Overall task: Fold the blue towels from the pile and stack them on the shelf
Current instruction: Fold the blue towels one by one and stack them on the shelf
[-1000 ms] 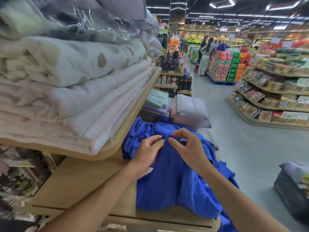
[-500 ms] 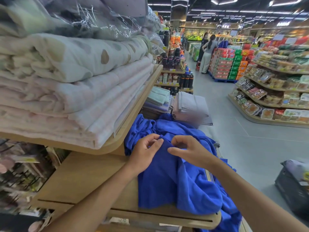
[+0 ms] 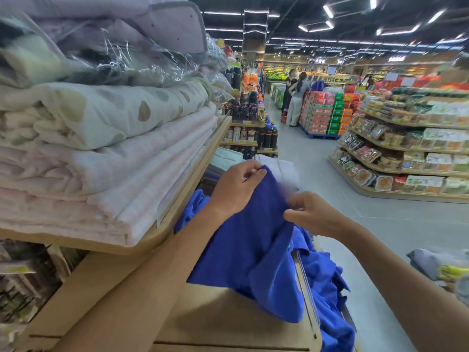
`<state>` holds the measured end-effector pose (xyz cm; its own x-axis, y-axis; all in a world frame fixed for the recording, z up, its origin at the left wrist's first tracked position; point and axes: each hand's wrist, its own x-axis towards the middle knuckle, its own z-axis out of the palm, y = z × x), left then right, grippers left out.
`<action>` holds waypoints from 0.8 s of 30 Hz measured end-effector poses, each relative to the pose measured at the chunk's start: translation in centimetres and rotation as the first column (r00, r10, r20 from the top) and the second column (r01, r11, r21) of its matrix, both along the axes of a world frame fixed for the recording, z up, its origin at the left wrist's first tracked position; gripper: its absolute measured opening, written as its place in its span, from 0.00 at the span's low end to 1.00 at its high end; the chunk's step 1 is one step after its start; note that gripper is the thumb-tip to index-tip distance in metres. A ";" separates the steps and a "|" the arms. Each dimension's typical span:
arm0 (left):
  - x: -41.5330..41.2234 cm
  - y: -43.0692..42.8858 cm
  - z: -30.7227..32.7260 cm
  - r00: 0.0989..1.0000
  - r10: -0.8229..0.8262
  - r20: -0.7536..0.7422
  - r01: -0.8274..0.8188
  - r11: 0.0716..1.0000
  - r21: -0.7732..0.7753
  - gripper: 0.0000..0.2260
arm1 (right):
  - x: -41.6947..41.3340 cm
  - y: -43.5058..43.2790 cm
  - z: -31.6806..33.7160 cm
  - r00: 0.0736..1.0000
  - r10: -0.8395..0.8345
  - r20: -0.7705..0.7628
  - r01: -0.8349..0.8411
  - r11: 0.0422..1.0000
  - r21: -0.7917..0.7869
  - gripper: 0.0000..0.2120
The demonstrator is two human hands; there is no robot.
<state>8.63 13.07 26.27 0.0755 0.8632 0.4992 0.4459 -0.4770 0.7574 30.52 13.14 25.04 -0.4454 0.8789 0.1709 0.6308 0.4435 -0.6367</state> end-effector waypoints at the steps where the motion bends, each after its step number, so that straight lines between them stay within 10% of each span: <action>1: 0.4 0.5 1.1 1.000 0.000 -0.018 0.000 1.000 0.030 0.04 | 0.5 0.1 0.8 1.000 -0.007 0.011 0.007 1.000 0.022 0.14; 24: 3.6 6.1 16.2 0.997 0.016 0.069 -0.030 0.980 0.199 0.08 | 10.3 -0.9 8.1 0.978 -0.162 0.128 0.147 0.982 0.115 0.13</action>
